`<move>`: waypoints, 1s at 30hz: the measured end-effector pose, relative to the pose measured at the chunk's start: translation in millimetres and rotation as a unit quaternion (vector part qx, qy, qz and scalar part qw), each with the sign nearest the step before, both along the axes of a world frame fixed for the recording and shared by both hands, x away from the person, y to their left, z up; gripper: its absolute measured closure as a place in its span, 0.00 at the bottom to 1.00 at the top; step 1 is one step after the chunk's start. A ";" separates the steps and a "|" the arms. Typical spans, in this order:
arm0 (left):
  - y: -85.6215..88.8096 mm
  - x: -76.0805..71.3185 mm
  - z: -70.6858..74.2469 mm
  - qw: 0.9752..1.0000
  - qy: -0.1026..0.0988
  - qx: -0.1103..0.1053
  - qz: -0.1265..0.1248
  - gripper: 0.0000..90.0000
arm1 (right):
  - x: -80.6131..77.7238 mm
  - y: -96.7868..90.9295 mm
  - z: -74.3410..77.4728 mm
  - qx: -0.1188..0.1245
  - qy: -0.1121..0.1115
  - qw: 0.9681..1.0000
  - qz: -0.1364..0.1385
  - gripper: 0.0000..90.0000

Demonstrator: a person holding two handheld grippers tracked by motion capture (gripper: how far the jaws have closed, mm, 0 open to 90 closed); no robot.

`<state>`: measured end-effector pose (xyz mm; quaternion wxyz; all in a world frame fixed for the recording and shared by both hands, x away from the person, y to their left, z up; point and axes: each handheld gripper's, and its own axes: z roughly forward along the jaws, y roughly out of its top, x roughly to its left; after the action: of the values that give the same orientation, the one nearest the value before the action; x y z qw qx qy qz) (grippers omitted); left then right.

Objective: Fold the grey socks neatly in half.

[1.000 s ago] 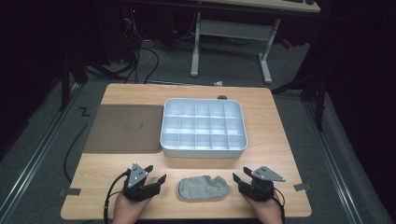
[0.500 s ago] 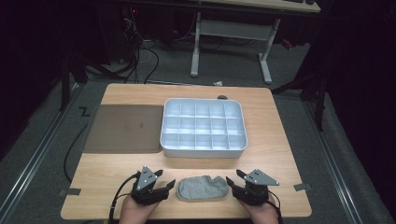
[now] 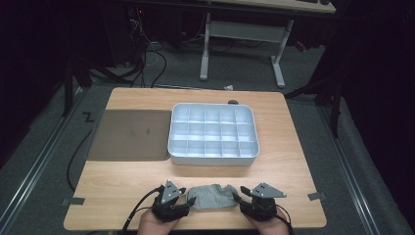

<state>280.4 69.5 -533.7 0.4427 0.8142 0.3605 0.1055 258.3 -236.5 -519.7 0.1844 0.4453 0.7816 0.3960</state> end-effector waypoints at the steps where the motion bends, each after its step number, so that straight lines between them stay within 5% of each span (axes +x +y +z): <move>1: -0.1 0.0 -0.3 1.000 0.000 0.000 0.000 0.56 | 0.0 0.7 -0.4 0.002 0.002 1.000 -0.002 0.65; 6: -0.9 0.3 -1.2 1.000 0.004 0.004 -0.004 0.61 | 1.6 1.6 -2.0 0.012 0.018 1.000 0.000 0.70; 10: -0.6 -0.4 -1.5 1.000 0.004 0.005 -0.001 0.67 | 6.7 -1.8 -5.2 0.033 0.055 0.998 0.004 0.70; 19: -0.2 -1.2 -1.6 1.000 0.004 0.012 -0.001 0.77 | 4.8 7.0 -10.0 0.012 0.054 0.998 0.019 0.66; 30: 1.0 -4.7 -1.2 1.000 -0.009 0.026 0.009 0.84 | 2.7 6.9 -10.9 0.030 0.066 0.997 0.029 0.92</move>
<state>275.7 70.5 -534.9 0.4240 0.8211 0.3605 0.1264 260.9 -229.5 -530.6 0.1072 0.4530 0.7927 0.3936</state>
